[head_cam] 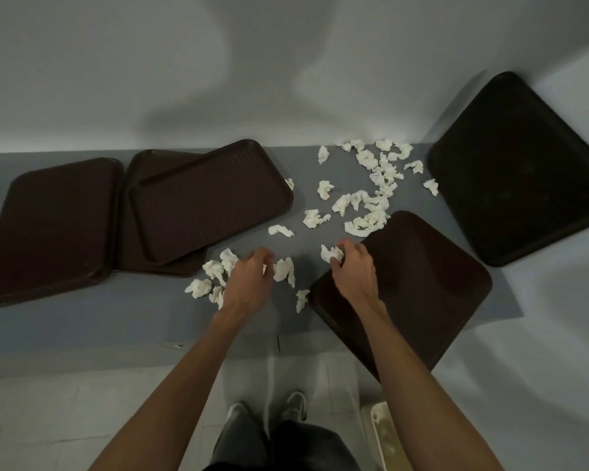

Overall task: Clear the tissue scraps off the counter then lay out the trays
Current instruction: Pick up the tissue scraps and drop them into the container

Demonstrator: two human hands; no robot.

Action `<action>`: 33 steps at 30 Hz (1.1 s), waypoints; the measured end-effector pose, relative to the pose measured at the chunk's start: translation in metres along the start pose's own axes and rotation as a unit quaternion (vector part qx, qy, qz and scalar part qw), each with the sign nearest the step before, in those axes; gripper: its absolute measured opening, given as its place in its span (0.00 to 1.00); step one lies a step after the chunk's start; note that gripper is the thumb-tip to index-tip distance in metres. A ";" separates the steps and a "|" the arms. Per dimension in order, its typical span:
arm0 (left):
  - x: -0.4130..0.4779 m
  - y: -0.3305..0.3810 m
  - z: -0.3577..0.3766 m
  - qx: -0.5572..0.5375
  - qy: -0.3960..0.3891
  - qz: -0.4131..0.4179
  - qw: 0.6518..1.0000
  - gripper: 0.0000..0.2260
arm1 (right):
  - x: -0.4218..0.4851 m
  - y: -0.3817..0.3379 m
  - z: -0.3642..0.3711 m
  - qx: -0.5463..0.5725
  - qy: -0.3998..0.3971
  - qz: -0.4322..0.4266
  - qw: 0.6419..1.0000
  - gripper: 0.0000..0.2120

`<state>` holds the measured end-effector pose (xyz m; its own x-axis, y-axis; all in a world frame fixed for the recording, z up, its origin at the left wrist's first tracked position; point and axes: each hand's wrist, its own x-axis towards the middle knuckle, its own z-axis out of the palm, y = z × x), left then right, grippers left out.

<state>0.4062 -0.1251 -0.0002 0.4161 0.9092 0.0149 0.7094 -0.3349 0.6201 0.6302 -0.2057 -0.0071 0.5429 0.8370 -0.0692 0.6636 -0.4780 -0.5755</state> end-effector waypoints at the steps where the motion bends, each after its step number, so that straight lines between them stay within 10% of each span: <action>1: 0.010 0.000 0.002 0.010 -0.008 0.003 1.000 0.10 | 0.009 0.002 0.003 -0.010 -0.013 0.003 1.000 0.16; 23: 0.112 -0.004 0.070 0.189 -0.161 0.042 0.968 0.29 | 0.037 -0.010 0.045 -0.176 -0.095 -0.141 0.970 0.15; 33: 0.113 -0.002 0.067 0.160 -0.126 0.092 0.975 0.07 | 0.034 -0.001 0.042 -0.068 -0.119 -0.068 0.988 0.17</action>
<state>0.4900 -0.0388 -0.0526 0.6504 0.7507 -0.1155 0.7344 -0.5827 0.3480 0.6265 -0.1658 -0.0427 0.3175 0.9274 -0.1978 0.7937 -0.3740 -0.4798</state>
